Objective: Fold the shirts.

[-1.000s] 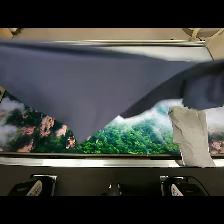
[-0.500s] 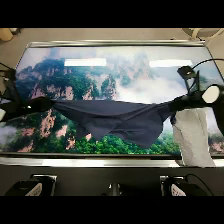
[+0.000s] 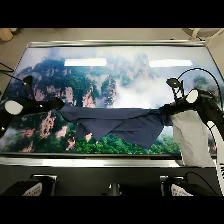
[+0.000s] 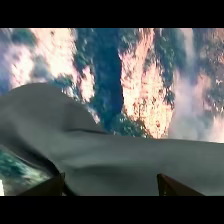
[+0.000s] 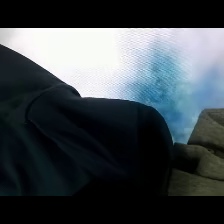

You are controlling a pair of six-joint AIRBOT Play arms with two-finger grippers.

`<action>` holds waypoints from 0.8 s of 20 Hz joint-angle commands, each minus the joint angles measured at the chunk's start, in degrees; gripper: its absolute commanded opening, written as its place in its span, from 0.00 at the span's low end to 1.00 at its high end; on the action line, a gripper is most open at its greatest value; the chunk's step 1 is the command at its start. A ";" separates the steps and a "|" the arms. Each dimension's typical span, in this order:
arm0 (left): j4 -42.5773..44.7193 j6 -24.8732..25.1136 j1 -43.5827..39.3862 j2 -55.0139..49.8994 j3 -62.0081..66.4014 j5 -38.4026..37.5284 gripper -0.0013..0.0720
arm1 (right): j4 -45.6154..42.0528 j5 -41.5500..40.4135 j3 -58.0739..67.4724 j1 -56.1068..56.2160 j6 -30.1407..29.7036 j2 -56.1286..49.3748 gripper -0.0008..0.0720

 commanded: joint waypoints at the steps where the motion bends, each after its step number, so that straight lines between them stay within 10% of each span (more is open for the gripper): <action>1: 8.09 1.51 4.85 -0.92 13.14 -18.25 0.99 | 0.37 2.49 -0.09 0.00 -2.71 -0.52 0.03; 6: 0.68 -1.86 2.86 -0.70 9.46 -29.86 0.99 | 0.42 4.87 -0.09 0.00 -3.19 -0.52 0.03; 16: -26.18 -4.44 -23.74 -8.35 -17.94 3.37 0.98 | 0.39 8.59 -0.09 0.00 -4.72 -0.52 0.03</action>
